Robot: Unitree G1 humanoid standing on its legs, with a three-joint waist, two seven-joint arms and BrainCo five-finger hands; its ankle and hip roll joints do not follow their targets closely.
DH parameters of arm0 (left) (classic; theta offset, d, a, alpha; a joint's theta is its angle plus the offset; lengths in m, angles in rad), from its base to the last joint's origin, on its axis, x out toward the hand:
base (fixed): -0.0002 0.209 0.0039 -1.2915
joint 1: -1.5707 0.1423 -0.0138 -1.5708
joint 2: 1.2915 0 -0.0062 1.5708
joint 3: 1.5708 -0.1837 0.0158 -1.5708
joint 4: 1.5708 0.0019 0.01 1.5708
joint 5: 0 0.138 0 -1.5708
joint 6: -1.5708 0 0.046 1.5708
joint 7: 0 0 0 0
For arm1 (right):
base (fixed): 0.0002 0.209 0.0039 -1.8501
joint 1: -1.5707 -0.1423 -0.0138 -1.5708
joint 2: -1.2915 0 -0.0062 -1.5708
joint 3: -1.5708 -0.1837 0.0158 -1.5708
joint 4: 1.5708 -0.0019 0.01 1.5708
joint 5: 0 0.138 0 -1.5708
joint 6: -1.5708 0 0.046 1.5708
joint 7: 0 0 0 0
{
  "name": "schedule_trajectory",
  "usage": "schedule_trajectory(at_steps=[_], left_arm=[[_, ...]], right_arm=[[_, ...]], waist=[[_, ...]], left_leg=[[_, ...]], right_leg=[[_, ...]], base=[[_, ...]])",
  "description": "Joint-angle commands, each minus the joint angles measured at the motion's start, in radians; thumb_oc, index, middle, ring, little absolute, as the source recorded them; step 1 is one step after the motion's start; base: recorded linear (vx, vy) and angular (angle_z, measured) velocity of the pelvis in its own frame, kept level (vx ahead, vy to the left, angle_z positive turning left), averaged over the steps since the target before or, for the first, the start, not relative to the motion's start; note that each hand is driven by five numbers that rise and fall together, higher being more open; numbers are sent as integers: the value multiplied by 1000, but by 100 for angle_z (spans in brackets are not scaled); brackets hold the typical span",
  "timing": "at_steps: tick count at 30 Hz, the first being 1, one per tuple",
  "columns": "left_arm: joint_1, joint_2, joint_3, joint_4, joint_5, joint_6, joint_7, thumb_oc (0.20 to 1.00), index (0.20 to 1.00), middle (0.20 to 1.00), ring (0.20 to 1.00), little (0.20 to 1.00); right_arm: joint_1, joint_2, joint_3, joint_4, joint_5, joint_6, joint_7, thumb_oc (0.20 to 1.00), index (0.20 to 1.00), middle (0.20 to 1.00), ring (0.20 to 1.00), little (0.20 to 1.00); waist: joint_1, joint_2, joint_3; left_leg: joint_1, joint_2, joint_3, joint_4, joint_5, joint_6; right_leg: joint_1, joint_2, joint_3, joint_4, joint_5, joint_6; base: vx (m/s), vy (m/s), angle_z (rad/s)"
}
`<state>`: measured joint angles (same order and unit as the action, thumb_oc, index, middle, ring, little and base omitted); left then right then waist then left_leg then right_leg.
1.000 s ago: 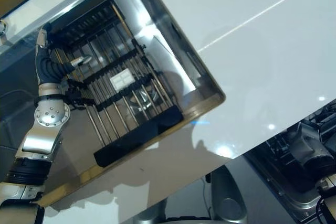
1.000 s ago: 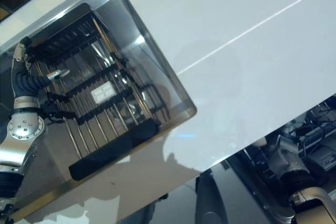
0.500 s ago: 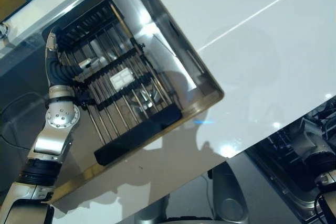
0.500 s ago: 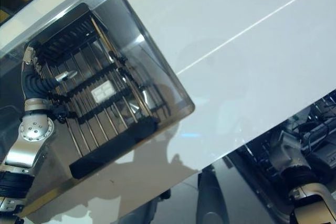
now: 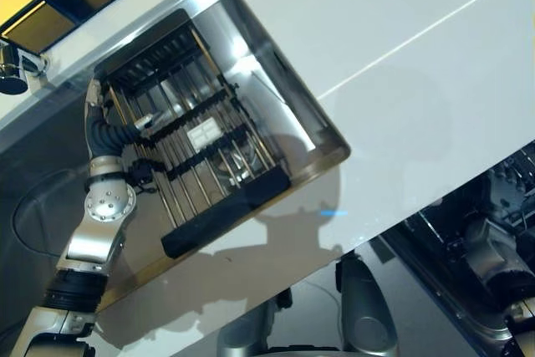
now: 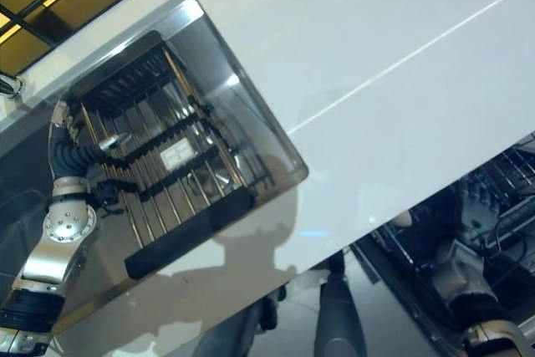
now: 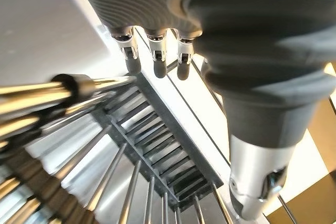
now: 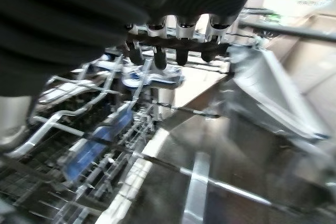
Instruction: Pick up plates and place into dishwasher.
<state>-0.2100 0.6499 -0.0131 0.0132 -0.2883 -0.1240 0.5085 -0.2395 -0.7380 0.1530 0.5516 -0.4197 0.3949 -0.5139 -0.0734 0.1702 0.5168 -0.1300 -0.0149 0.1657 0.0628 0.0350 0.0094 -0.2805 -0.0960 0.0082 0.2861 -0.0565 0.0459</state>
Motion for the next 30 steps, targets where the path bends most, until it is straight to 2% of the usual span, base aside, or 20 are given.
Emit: schedule_trajectory(at_steps=[1,6,14,20,30], left_arm=[[51,-39,79,-76,64,-73,-9,1000,1000,1000,1000,1000],[122,-79,99,-77,58,-78,-47,1000,1000,1000,1000,1000],[273,-142,144,-57,87,-122,-151,1000,1000,1000,1000,1000],[334,-152,175,-33,85,-135,-196,1000,1000,1000,1000,1000],[408,-173,222,6,74,-162,-257,1000,1000,1000,1000,1000]], right_arm=[[87,-18,-49,-8,-21,25,-16,1000,1000,1000,1000,1000],[171,17,-102,-26,-34,20,-14,1000,1000,1000,1000,1000],[341,97,-196,-108,-102,8,26,1000,1000,1000,1000,1000],[423,134,-247,-156,-106,-13,51,1000,1000,1000,1000,1000],[519,174,-320,-207,-58,-62,83,1000,1000,1000,1000,1000]], waist=[[-34,-9,-90],[-39,-20,-151],[-46,-52,-264],[-60,-71,-298],[-79,-67,-337]], left_leg=[[-41,-4,-8,150,-122,-11],[31,-9,-4,126,-133,-8],[142,-21,-3,78,-155,0],[206,-23,-1,48,-172,7],[282,-34,-8,17,-191,15]], right_leg=[[79,-38,-31,-205,92,47],[144,-32,-23,-225,86,53],[241,-14,14,-268,83,65],[270,-7,32,-278,84,78],[288,-10,41,-261,78,93]], base=[[80,36,2],[105,39,1],[141,19,1],[95,6,-2],[76,23,-3]])
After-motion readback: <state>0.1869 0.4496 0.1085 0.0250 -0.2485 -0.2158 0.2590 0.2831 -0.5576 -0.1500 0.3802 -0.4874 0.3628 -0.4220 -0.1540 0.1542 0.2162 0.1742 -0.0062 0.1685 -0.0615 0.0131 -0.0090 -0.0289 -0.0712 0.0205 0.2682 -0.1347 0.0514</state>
